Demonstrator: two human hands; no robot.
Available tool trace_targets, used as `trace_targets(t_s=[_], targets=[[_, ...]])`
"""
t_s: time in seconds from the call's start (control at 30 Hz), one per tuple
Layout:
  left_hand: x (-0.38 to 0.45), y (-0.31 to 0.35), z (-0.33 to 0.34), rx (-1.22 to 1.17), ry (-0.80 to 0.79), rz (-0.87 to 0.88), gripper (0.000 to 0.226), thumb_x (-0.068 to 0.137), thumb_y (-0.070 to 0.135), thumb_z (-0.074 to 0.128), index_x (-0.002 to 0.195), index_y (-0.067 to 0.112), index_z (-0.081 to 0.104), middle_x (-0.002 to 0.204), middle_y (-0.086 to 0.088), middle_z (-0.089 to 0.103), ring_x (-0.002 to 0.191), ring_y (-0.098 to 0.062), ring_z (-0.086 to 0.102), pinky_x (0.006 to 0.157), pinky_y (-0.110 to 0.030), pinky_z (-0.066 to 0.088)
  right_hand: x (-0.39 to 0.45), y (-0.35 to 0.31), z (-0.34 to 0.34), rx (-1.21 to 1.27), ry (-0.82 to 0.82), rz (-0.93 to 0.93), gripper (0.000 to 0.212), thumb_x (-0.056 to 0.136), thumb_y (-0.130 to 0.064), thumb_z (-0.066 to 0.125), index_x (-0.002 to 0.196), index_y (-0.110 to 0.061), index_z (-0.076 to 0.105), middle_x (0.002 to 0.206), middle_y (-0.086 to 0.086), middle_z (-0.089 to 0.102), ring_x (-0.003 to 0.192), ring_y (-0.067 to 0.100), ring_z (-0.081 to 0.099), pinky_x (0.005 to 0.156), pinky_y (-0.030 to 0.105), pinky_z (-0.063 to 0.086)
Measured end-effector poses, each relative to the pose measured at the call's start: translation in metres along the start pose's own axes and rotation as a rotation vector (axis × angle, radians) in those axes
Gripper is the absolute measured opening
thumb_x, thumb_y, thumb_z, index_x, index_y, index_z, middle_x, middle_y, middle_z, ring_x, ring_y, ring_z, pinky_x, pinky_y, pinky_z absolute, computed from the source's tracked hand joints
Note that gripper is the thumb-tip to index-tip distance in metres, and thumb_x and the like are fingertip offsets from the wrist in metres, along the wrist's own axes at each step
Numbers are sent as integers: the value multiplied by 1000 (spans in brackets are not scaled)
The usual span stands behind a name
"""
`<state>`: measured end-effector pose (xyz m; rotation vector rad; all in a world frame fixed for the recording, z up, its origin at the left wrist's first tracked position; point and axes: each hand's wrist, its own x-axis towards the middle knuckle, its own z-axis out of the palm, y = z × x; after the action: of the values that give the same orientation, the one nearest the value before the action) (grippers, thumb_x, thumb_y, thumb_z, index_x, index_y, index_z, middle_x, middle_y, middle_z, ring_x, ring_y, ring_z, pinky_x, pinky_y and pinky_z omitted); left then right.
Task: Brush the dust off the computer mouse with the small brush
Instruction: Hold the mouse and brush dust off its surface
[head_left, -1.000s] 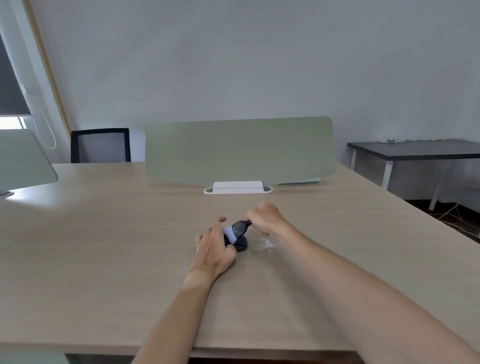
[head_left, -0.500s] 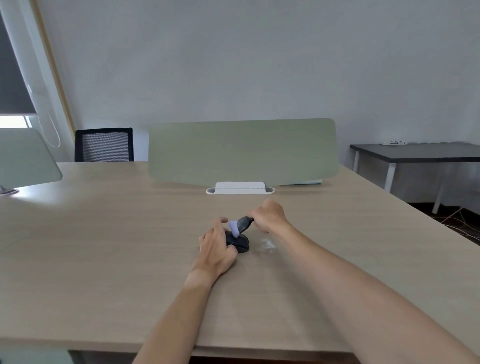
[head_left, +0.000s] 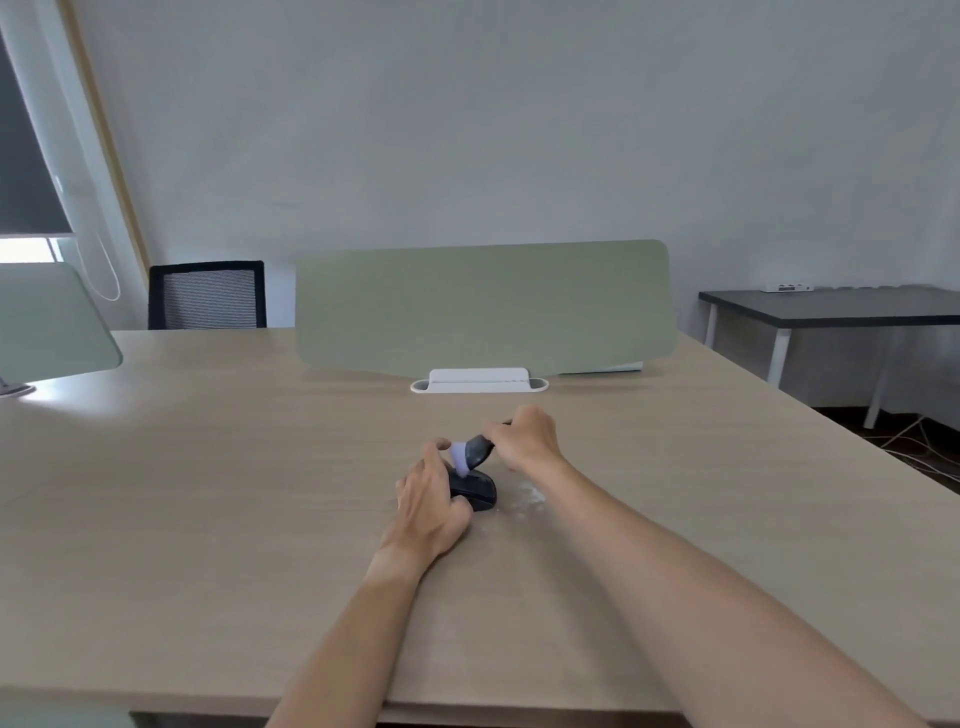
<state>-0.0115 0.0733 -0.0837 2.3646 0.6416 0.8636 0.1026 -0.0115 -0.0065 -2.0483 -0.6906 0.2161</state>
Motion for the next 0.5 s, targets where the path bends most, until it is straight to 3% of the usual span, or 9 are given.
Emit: trace_targets(t_s=[0.1,0.2,0.27,0.33,0.43,0.5], targets=[[1,-2,0,8,11,20,75,58,19,41,133,14,34,97,7,53,107,-25,53,90,-34,31,-1,5,-2,-136,7,21,23,83,-11,60,67,-6,44,89,17,53,77,29,49,62,29,38],[0,-2,1,19,35,21,73,60,22,43,133,17,33,95,6,54,102,-24,53,90,-34,33,3,11,-13,-226,60,-23,18,87,-8,54,71,-2,51,95,16,60,82,32,55,65,30,42],[1,-2,3,36,56,28,70,63,23,43,132,18,34,93,5,55,101,-25,54,91,-36,35,5,11,-17,-163,62,-52,20,85,-9,54,67,1,54,81,13,60,71,29,54,60,31,45],[1,-2,3,48,56,31,66,63,24,43,129,19,35,94,4,57,102,-26,55,90,-37,35,1,7,-17,-63,37,-62,26,82,-13,56,60,-4,45,63,9,47,57,24,43,50,27,37],[1,-2,3,30,72,27,47,61,22,44,107,29,40,89,2,57,96,-30,57,81,-38,37,-9,5,-11,135,-105,4,26,76,-18,61,54,-9,51,53,6,52,44,20,42,43,22,36],[0,-1,3,31,67,8,56,64,21,49,119,26,40,93,0,57,101,-29,57,88,-40,39,-13,10,-7,165,-181,36,30,75,-21,65,49,-13,50,50,5,55,38,16,43,45,23,37]])
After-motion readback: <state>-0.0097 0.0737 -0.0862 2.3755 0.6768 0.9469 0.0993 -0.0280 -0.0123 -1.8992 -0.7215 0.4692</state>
